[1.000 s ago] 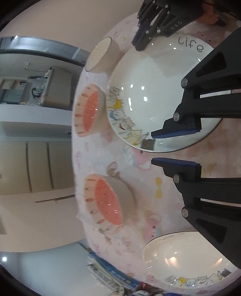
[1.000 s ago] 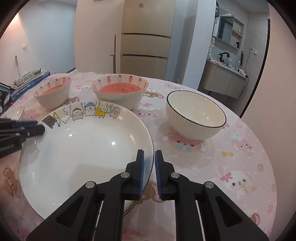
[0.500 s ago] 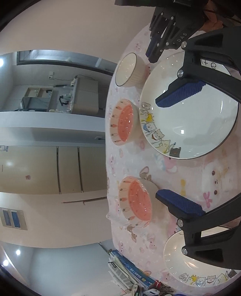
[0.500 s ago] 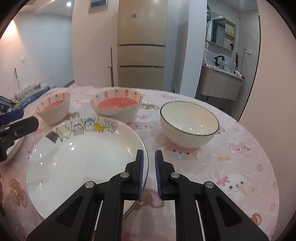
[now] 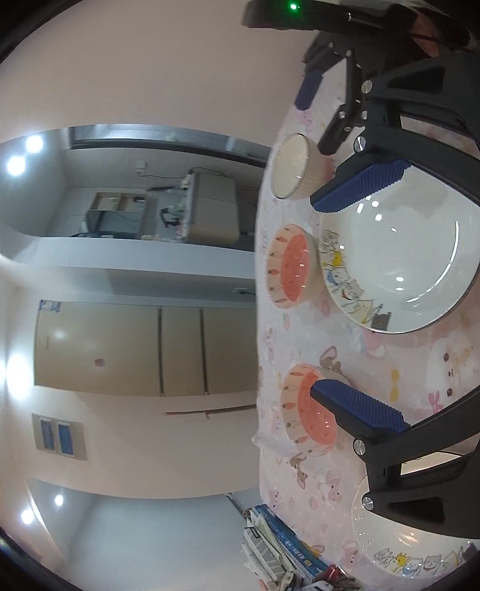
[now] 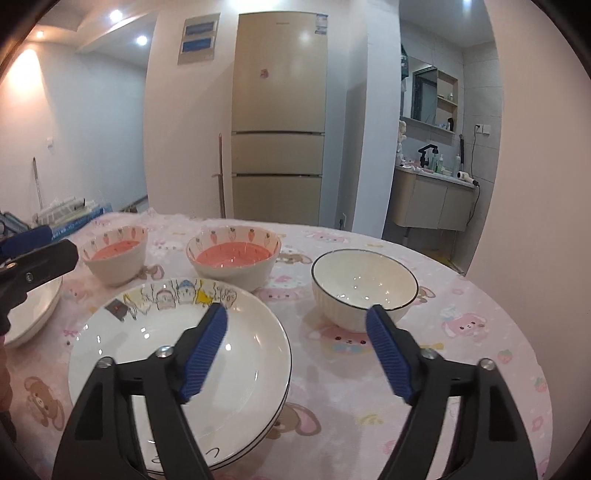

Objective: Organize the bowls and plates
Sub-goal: 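Raise both grippers away from the plate stack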

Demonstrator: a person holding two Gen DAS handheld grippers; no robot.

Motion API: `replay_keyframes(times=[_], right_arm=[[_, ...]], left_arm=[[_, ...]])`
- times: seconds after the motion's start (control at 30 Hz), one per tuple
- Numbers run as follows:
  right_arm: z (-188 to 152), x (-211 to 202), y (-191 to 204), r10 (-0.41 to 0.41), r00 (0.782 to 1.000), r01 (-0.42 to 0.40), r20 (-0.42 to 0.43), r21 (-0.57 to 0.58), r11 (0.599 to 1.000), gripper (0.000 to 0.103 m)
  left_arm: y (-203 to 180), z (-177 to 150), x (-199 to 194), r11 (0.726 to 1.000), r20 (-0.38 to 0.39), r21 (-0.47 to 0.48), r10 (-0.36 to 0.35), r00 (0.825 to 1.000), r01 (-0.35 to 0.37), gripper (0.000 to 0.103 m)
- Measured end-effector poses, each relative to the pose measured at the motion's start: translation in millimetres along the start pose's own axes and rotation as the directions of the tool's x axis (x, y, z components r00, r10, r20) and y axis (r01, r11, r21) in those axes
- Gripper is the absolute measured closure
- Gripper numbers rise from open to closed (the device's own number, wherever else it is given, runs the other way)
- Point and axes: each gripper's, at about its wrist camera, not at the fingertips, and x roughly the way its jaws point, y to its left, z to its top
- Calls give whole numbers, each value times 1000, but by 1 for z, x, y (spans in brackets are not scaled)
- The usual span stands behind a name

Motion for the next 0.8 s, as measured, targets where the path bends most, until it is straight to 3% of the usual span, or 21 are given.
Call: replay_keyframes(times=[0.03,0.13,0.27,0.5,0.7,0.8], right_arm=[[0,-3,-2,2,1000,-3,21,14,1000,10],[2,-15,-6,-2,995,-2,101,39,999,6],[3,-22,-3,-18,987,14,160,27,1000,1],[10,-25,-5,1,991,-8,130,52,999,1],[27,-68,2,-5,976,-7,216,58,998,1],[35,-90,15,6,968,-16,249,38,999,1]], left_arm=[[1,2,-5,1000,34,-6,1,999,0,0],[1,5,-18,1000,102,-5,12,995,-12,0],[0,8,-19,1000,88,0,1,996,-1,0],[6,20,-49,999,69,-19,-34,997,36,0],[17,20,-91,999,121,4,47,992,-47,0],[24,15,-109,999,151,-5,50,987,-50,0]])
